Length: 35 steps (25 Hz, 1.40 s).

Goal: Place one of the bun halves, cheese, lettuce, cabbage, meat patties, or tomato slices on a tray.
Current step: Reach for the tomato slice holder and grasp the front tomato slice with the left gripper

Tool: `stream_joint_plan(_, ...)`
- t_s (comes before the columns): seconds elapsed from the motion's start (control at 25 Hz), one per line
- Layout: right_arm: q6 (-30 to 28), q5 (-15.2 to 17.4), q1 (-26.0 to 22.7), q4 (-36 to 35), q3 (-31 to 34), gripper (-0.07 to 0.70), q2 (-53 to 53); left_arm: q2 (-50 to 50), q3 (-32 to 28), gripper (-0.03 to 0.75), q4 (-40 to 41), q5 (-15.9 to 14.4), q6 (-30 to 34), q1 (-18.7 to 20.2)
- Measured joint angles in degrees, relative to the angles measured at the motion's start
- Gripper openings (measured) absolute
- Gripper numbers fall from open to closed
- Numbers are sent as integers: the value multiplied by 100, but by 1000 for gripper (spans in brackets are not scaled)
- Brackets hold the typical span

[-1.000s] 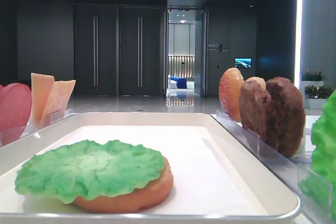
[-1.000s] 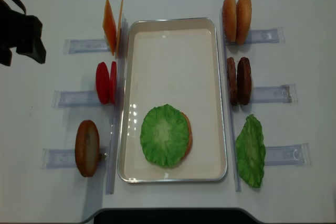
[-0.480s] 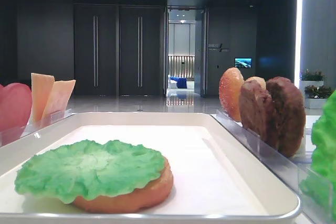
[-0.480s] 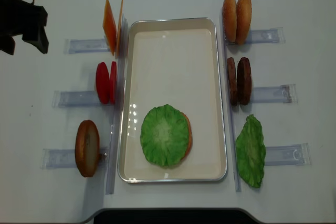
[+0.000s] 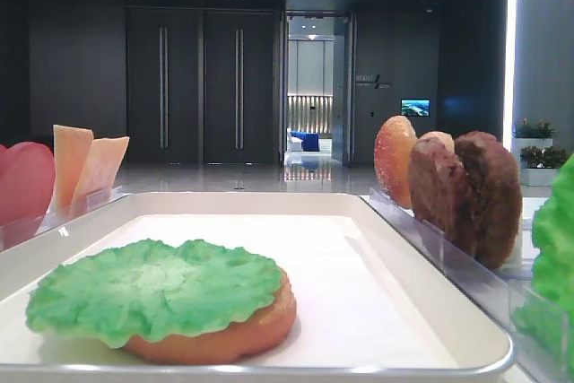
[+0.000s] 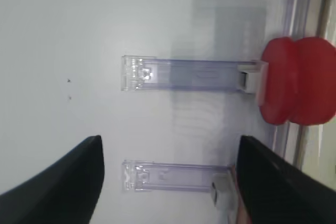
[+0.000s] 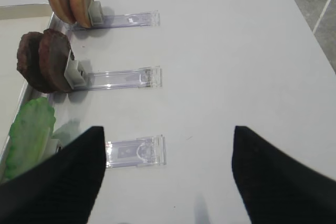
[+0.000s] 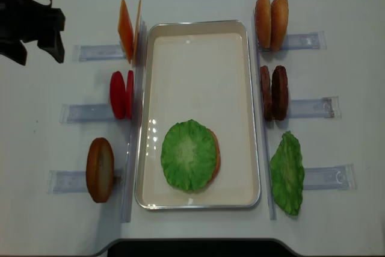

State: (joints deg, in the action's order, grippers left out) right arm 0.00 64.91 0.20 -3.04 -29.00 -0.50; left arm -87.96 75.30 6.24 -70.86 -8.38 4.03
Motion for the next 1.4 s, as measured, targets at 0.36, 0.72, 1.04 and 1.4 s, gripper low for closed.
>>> stream_joint_plan(0.36,0,0,0,0,0,482,0,-233,7,600,131,2,-966,1041)
stream_joint_plan(0.72,0,0,0,0,0,482,0,-643,116,600,236,28,-1617,1719)
stream_joint_plan(1.04,0,0,0,0,0,482,0,-1015,184,600,226,167,-1907,1926)
stream_joint_plan(1.4,0,0,0,0,0,482,0,-1261,184,600,146,390,-2043,1978)
